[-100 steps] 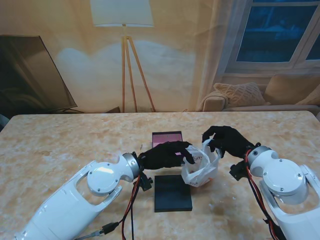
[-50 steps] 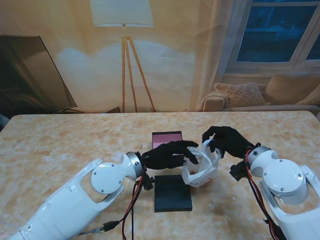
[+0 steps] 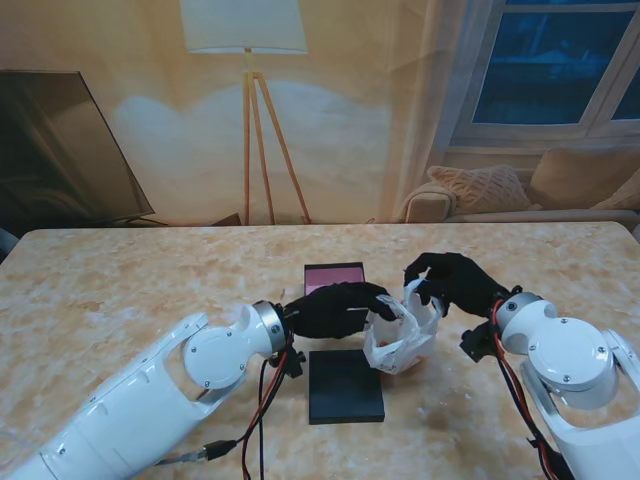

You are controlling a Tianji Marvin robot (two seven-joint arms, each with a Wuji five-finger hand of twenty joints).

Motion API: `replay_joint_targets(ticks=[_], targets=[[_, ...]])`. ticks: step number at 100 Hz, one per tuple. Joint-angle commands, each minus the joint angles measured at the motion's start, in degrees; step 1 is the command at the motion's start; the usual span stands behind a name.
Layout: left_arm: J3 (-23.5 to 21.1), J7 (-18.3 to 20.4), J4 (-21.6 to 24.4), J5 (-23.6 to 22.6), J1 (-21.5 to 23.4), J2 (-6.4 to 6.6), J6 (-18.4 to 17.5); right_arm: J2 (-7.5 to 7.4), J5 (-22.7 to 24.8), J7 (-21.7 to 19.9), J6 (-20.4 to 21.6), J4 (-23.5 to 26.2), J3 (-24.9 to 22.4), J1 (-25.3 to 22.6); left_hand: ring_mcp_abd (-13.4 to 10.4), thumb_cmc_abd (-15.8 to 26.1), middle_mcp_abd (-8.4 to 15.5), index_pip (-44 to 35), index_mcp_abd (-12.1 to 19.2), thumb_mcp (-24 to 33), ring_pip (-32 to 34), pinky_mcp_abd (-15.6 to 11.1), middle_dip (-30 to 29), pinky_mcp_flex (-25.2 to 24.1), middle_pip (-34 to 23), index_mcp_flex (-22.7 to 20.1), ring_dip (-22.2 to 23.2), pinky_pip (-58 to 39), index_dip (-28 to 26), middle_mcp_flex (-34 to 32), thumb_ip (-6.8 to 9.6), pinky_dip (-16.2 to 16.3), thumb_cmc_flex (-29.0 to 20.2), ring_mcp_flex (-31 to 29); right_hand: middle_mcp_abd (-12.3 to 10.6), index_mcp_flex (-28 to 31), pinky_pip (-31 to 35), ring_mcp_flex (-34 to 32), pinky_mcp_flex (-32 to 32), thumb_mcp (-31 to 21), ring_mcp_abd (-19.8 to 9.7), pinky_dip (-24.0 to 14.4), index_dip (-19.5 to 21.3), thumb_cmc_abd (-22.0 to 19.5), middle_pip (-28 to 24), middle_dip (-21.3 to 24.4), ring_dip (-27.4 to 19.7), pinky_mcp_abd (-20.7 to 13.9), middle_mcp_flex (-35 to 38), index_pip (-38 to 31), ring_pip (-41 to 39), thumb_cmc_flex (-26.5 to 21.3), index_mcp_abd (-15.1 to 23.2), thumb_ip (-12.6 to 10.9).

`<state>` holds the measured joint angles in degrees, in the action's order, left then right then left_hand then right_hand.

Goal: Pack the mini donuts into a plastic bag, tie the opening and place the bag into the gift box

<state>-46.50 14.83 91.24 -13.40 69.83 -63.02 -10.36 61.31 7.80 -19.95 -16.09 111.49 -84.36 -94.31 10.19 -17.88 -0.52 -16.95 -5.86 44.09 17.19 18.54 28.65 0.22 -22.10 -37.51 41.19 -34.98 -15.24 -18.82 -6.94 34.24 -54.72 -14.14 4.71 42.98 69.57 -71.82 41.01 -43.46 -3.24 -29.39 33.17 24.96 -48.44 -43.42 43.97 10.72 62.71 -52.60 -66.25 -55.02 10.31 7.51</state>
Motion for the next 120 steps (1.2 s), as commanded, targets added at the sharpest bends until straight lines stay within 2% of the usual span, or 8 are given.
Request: replay_joint_targets(ticks=[1, 15, 25, 52, 65, 78, 90, 120], targets=[[-0.11, 0.43, 0.23, 0.34, -0.02, -0.29, -0.02, 0.16, -0.19, -0.99, 0.3, 0.01, 0.06, -0.54, -1.34, 1.53, 0.66, -0.2, 0.92, 0.56, 1.2, -1.8, 0.6, 0.05, 0.13, 1.8, 1.51, -1.31, 0.76, -0.1, 0.53, 1.64, 0.82, -1.11, -3.25, 2.42, 1.63, -1.29, -0.38, 5.49, -1.4, 0.32, 1.87, -2.37, -4.22, -1.72, 0.12, 0.05, 2.31, -3.21, -1.46, 0.35, -6.97, 3.73], [-0.25, -1.52, 0.18, -1.08, 0.38, -0.67, 0.3, 0.08, -0.34, -1.35, 0.45, -0.14, 0.01, -0.54, -1.18, 1.16, 0.7, -0.34, 2.27, 0.26, 1.98, -1.74, 0.53, 0.69, 0.07, 3.39, 2.05, -3.36, 0.83, -0.33, 0.53, 2.13, 1.16, -2.11, -3.27, 2.44, 1.67, -1.3, -0.35, 5.48, -1.4, 0.29, 1.83, -2.26, -4.22, -1.74, 0.13, 0.13, 2.32, -3.19, -1.51, 0.39, -6.96, 3.71], [-0.53, -3.53, 0.22, -0.24, 1.27, -1.39, 1.92, 0.03, -0.38, -1.57, 0.33, -0.26, 0.14, -0.48, -1.28, 0.82, 0.97, -2.2, 3.75, 0.7, 3.56, -1.74, 1.04, 1.44, -1.28, 4.4, 2.97, -5.55, 0.42, -1.54, 0.5, 2.32, 0.36, -3.81, -3.31, 2.47, 1.71, -1.35, -0.28, 5.49, -1.5, 0.28, 1.8, -2.24, -4.22, -1.74, 0.12, 0.08, 2.33, -3.18, -1.52, 0.43, -7.09, 3.69], [-1.89, -5.73, 1.02, 7.78, 3.32, -3.11, 8.19, -0.26, -0.22, -2.79, -0.27, -0.66, 0.41, -0.01, -0.55, -1.26, 0.21, -6.37, 10.11, 1.37, 6.06, -1.1, 1.67, 2.82, -2.95, 7.65, 4.15, -8.49, -1.19, -3.25, 0.4, 2.28, -0.62, -7.68, -3.19, 2.55, 1.92, -1.49, -0.26, 5.45, -1.44, 0.18, 1.63, -1.99, -4.23, -1.76, 0.13, 0.24, 2.41, -3.1, -1.71, 0.37, -7.44, 3.54], [-2.42, -6.46, 1.74, 11.48, 4.34, -3.81, 11.04, -0.38, 0.01, -3.3, -0.49, -1.1, 0.85, 0.51, 1.1, -2.52, -2.28, -9.57, 11.96, 1.52, 6.97, -0.74, 1.39, 3.13, -2.7, 7.08, 4.66, -9.36, -2.64, -3.37, 0.32, 2.36, -0.6, -8.26, -3.21, 2.7, 2.07, -1.62, -0.06, 5.48, -1.56, 0.14, 1.42, -1.76, -4.18, -1.72, 0.04, 0.3, 2.59, -3.0, -1.64, 0.46, -7.52, 3.45], [-2.7, -7.25, 2.2, 14.31, 4.96, -4.44, 13.51, -0.39, -0.17, -3.45, -1.11, -1.6, 1.63, 1.3, 2.19, -5.22, -3.36, -10.76, 11.51, 2.28, 7.88, -0.47, 1.34, 3.5, -3.01, 6.04, 4.98, -10.25, -3.13, -4.33, 0.22, 2.64, 0.8, -8.54, -2.7, 2.97, 2.16, -2.01, 0.19, 5.39, -1.72, 0.15, 1.04, -1.38, -3.89, -1.49, -0.21, 0.23, 2.83, -2.86, -1.34, 0.63, -7.64, 3.29], [-3.02, -8.29, 2.66, 16.16, 5.44, -5.0, 15.2, -0.41, -0.27, -3.63, -1.47, -2.06, 2.47, 2.15, 2.33, -8.79, -3.45, -10.81, 11.41, 4.42, 8.69, -0.35, 1.25, 4.01, -3.39, 5.73, 5.11, -11.02, -3.13, -4.76, -0.06, 2.86, 2.18, -9.48, -3.53, 3.25, 2.23, -2.47, 0.42, 5.15, -1.81, 0.23, 0.57, -0.97, -3.6, -1.18, -0.54, 0.12, 3.48, -2.81, -0.9, 0.98, -7.62, 3.25], [-3.16, -11.39, 3.51, 18.48, 5.97, -6.34, 19.97, -0.62, 1.86, -4.05, -1.83, -3.17, 4.77, 4.2, 3.55, -15.65, -6.96, -11.88, 9.7, 9.54, 13.12, 0.1, 1.97, 5.73, -4.81, 4.01, 7.34, -13.92, -3.61, -7.75, -1.21, 3.58, 6.7, -13.73, -3.77, 5.35, 2.06, -4.04, 3.3, 2.8, -3.28, 1.34, -3.43, 2.31, -1.83, 1.17, -1.71, -1.67, 6.63, -3.12, 0.33, 4.52, -8.39, 3.78]])
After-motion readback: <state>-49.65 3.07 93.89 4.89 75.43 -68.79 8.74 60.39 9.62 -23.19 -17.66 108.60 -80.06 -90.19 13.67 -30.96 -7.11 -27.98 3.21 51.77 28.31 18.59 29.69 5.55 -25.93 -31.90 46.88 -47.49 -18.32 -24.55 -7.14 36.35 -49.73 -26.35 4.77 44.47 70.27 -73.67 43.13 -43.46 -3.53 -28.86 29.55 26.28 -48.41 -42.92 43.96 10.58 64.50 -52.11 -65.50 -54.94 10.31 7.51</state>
